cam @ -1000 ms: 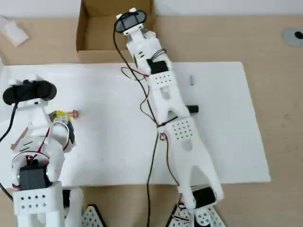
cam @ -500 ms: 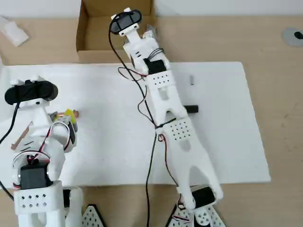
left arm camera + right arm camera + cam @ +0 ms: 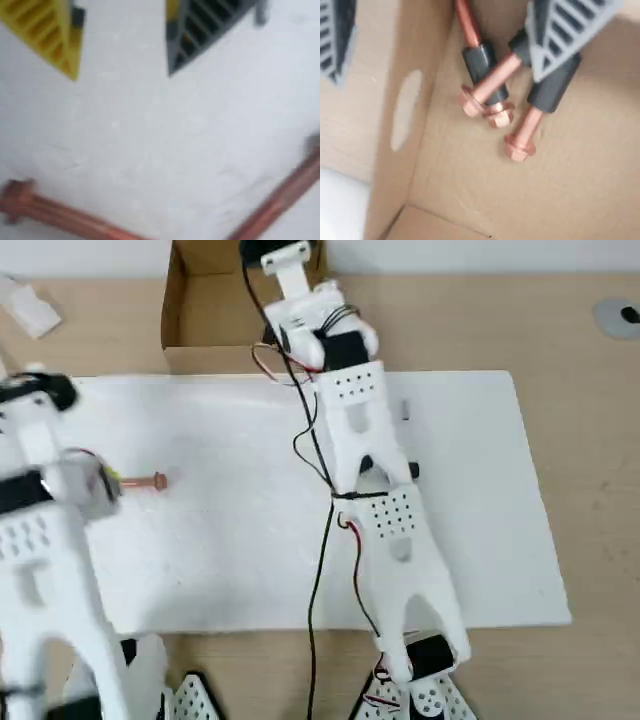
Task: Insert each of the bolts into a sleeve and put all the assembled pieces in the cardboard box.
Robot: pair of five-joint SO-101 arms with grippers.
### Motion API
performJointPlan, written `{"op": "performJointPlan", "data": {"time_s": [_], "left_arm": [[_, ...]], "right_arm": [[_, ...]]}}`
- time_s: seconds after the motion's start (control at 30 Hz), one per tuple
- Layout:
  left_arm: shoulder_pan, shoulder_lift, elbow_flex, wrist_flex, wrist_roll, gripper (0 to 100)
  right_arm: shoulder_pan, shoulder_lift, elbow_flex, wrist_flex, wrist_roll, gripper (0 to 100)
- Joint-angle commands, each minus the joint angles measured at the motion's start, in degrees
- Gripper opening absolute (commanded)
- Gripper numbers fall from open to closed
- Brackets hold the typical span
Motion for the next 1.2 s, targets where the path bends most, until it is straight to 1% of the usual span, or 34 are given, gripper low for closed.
{"op": "performJointPlan", "data": {"time_s": [0.0,0.07,0.13,0.27,0.33,0.4,0.47,0.53,0.6,0.7,0.77,0.87,0.9,0.97,1.03,1.1,1.17], "left_arm": [[-3.3,8.9,-15.0,5.8,4.7,13],[-3.5,12.3,-18.5,8.4,10.0,13],[-3.6,14.5,-18.8,9.5,16.8,13],[-4.1,17.4,-15.6,9.2,34.0,12],[-7.2,18.5,-15.6,8.7,41.1,9],[-12.7,18.9,-15.9,7.2,44.6,4],[-18.6,19.1,-15.8,5.1,48.4,0],[-22.6,19.1,-15.4,4.5,52.4,1],[-23.6,19.1,-15.6,4.2,55.3,1],[-23.6,19.1,-14.6,5.4,55.3,1],[-23.6,19.2,-11.8,4.2,55.3,1],[-22.5,19.2,-6.8,0.4,55.7,1],[-22.4,19.2,-5.4,-0.6,57.1,1],[-22.6,19.2,-2.6,-2.9,62.5,1],[-22.7,19.2,-0.1,-6.9,67.3,1],[-22.6,19.2,2.1,-11.8,69.1,1],[-22.4,19.2,3.0,-14.7,70.2,1]], "right_arm": [[-0.8,-8.7,-2.9,6.9,-0.7,28.3],[-0.6,-10.2,-2.9,12.0,-0.4,28.4],[-0.5,-11.2,-3.0,16.7,-0.4,28.4],[-0.5,-12.4,-3.0,25.2,-0.7,28.4],[-0.5,-13.2,-3.0,29.5,-0.6,28.4],[-0.6,-14.1,-3.0,33.1,-0.4,28.4],[-0.4,-14.6,-2.9,34.4,-0.4,28.4],[0.0,-15.3,-2.9,34.4,0.6,28.4],[0.1,-15.6,-2.7,34.4,3.3,28.4],[0.0,-15.7,-2.7,34.4,4.1,28.4],[0.1,-15.8,-2.7,34.4,4.1,28.4],[0.1,-15.8,-2.7,34.4,4.0,28.4],[0.1,-15.8,-2.6,34.4,4.0,28.4],[0.1,-15.7,-2.6,34.4,4.0,28.4],[0.1,-15.6,-2.6,34.4,4.0,28.4],[0.1,-15.6,-1.6,34.4,4.0,28.4],[0.1,-15.9,0.6,34.4,4.0,28.4]]}}
